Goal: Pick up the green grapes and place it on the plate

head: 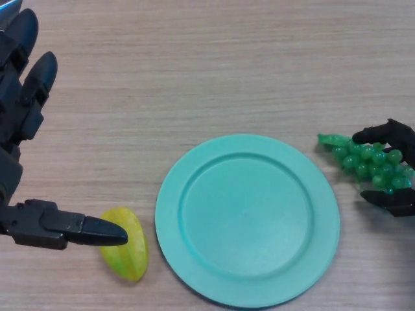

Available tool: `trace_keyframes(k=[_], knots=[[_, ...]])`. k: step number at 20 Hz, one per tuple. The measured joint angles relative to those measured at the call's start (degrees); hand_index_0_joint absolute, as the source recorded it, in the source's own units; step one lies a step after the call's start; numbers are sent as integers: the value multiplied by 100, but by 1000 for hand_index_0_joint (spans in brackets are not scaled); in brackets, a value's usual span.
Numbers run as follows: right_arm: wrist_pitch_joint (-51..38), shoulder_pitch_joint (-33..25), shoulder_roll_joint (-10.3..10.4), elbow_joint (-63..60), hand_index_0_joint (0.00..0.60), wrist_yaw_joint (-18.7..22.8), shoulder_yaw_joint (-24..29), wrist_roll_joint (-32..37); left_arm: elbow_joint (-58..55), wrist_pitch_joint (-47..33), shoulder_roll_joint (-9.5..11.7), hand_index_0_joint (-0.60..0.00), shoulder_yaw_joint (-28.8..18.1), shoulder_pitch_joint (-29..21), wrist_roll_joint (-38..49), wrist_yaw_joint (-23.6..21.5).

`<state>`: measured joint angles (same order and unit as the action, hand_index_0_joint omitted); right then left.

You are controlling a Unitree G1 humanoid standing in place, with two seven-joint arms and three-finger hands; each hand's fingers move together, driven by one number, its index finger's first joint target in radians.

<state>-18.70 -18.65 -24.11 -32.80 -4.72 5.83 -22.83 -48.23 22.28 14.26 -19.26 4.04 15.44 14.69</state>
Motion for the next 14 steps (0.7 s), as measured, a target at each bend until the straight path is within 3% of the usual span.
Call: trace_keyframes(k=[6,9,12,14], knots=[[768,134,1,1090,600,-159,-53,-49,0,-9,-36,0,2,43,-57,2],[1713,170,57,2508,600,-648,44,774,-1,-18,-36,0,-8,40,-43,10],[3096,330,356,4370,600,-807,68,1787,2,-20,-34,0,-217,19,-21,49],[3965,530,533,5368,600,-920,-92,2020,6,-20,-32,0,-222,22,-21,49]])
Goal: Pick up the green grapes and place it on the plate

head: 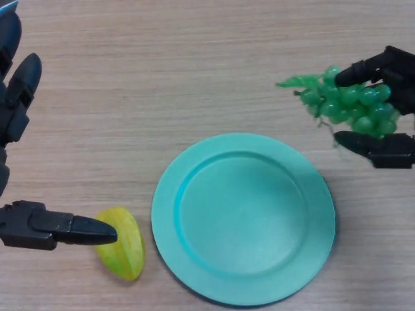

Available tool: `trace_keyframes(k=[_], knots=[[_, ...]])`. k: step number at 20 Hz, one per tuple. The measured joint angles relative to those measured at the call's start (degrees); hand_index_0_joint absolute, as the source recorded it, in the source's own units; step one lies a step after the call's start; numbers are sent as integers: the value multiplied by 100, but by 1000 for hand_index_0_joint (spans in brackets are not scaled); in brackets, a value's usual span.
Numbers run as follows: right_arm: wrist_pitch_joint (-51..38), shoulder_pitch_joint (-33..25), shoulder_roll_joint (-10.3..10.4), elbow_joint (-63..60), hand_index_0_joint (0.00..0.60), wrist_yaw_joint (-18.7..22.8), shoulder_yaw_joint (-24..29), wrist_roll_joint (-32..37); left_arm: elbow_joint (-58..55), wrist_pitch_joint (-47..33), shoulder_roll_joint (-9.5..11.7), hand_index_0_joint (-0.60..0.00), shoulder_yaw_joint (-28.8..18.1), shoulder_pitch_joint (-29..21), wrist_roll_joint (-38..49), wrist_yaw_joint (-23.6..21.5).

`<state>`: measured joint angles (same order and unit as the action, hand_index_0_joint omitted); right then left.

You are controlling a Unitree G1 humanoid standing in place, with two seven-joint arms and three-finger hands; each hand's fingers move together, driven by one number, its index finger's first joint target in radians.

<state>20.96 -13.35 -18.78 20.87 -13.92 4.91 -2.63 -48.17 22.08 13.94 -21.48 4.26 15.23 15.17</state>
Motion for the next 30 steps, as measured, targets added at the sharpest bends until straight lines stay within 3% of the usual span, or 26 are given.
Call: trace_keyframes(k=[2,5,7,8,9,10,15,20,24,30], knots=[[645,192,224,735,600,-145,-426,0,4,0,1,0,1,-9,9,0],[805,279,529,1189,600,-240,-1138,-73,51,-1,1,0,1,-21,88,1],[819,378,659,1323,400,-393,-1534,-558,54,-1,1,0,0,-17,100,1],[887,377,661,1323,249,-423,-1552,-606,54,-1,1,0,0,-17,101,0],[888,373,673,1324,150,-423,-1547,-705,54,-1,1,0,1,-16,103,0],[902,346,712,1344,7,-422,-1500,-803,58,-5,0,0,1,-14,103,0],[1108,144,771,1589,0,-410,-1077,-461,95,-29,1,0,2,-4,103,0],[1449,218,554,2345,0,-196,-307,344,46,-23,162,0,9,-236,103,0],[1449,414,249,2410,0,182,445,1194,-17,111,311,0,22,-460,114,-6],[1447,740,176,2587,0,243,561,1416,14,114,284,0,176,-458,105,-12]])
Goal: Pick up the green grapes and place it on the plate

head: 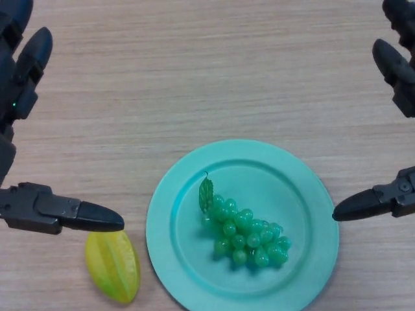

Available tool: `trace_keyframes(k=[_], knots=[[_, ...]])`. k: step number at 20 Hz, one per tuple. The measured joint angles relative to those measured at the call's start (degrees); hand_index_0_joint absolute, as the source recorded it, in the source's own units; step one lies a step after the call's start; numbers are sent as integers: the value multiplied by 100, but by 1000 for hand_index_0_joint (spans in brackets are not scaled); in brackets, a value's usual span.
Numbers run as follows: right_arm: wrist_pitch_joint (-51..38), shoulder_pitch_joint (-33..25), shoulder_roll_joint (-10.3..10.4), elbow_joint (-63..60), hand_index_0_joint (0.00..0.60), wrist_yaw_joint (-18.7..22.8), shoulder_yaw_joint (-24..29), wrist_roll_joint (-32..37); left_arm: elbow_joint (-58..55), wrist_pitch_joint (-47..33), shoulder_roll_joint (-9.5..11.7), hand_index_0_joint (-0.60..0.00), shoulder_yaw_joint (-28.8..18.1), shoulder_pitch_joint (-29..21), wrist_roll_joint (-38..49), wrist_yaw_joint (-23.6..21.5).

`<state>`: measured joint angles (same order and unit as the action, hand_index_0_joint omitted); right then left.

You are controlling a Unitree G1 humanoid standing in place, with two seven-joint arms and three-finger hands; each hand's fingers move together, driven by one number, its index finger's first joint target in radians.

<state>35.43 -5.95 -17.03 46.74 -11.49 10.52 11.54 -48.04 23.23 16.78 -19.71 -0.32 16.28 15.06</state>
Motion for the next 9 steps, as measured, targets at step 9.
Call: trace_keyframes(k=[9], knots=[[-21,136,1,110,0,1,-4,-6,38,0,0,0,89,-43,-15,-3]])
